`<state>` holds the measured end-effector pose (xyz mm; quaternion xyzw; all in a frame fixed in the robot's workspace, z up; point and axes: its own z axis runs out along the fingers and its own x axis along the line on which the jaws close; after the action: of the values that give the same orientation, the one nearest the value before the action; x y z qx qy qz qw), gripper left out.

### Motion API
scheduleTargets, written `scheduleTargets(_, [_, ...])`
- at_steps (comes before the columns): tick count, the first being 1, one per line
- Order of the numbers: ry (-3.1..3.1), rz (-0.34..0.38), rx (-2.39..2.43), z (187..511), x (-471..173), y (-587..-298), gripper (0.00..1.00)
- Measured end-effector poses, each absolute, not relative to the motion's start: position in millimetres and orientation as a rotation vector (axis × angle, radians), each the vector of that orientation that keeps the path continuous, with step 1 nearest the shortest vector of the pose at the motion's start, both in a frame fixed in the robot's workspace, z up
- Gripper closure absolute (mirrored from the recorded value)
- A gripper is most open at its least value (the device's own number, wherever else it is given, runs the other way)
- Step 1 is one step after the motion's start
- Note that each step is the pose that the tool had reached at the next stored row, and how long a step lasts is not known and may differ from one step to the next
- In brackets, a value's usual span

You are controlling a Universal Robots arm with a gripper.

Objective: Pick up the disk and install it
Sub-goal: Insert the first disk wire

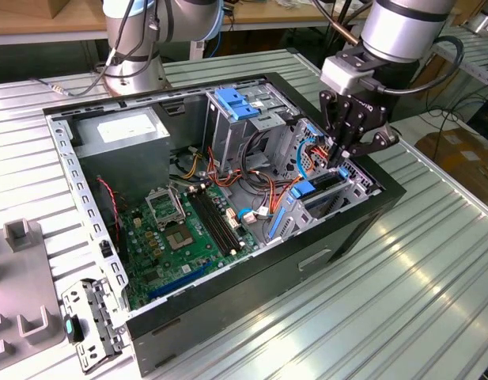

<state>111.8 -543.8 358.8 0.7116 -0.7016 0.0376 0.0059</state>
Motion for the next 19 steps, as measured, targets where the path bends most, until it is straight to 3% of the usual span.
scheduleTargets(19, [-2.161, 0.118, 2.262, 355.9, 107.5, -547.3, 0.84])
